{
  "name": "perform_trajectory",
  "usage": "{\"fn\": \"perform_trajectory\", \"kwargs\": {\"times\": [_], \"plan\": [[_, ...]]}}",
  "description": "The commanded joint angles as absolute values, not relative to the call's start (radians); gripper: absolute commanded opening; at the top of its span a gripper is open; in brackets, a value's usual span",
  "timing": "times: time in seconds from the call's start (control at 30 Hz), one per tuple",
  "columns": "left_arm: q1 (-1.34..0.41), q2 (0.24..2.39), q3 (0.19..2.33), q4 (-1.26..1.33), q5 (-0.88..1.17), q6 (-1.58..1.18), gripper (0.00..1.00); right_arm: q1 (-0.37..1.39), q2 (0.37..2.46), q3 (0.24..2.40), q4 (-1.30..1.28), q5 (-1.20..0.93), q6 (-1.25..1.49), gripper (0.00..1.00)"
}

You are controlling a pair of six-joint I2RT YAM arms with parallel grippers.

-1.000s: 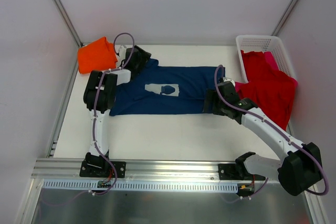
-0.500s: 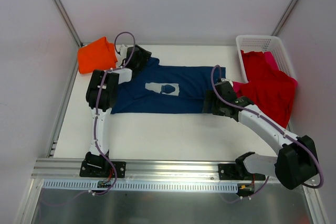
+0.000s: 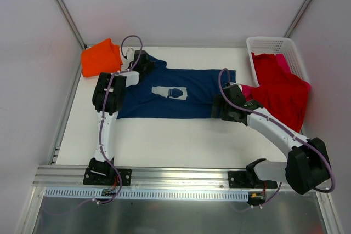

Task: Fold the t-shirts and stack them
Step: Grap the side of the flattened tshirt furthest away from the robot with both arms

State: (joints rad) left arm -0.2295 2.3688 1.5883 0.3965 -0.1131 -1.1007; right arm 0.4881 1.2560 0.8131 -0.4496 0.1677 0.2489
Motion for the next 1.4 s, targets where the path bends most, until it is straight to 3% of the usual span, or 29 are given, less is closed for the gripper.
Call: {"fn": "perform_trajectory", "kwargs": {"times": [0.0, 0.27, 0.43, 0.63, 0.83, 1.13, 1.37], "plan": [[-0.233, 2.347, 1.629, 0.367, -0.13, -1.051, 0.0, 0.482, 1.261, 0.848, -0.433, 0.158, 0.236, 0.88], [-0.229, 2.198, 1.614, 0.35, -0.091, -0.931, 0.0, 0.474, 1.27, 0.851, -0.408, 0.172, 0.229, 0.88], [-0.23, 2.106, 1.526, 0.348, -0.071, -0.93, 0.0, 0.424, 1.36, 1.003, -0.381, 0.18, 0.17, 0.88], [-0.23, 2.026, 1.399, 0.362, -0.037, -0.954, 0.0, 0.218, 1.77, 1.483, -0.425, -0.161, 0.155, 0.89], [-0.227, 1.993, 1.33, 0.37, -0.018, -0.953, 0.0, 0.095, 2.099, 1.844, -0.544, -0.072, 0.239, 0.88], [-0.206, 2.009, 1.318, 0.376, 0.038, -0.942, 0.0, 0.028, 2.181, 1.865, -0.623, 0.193, 0.362, 0.88], [-0.202, 2.02, 1.305, 0.416, 0.08, -0.973, 0.0, 0.054, 2.266, 1.914, -0.623, 0.144, 0.379, 0.88]]}}
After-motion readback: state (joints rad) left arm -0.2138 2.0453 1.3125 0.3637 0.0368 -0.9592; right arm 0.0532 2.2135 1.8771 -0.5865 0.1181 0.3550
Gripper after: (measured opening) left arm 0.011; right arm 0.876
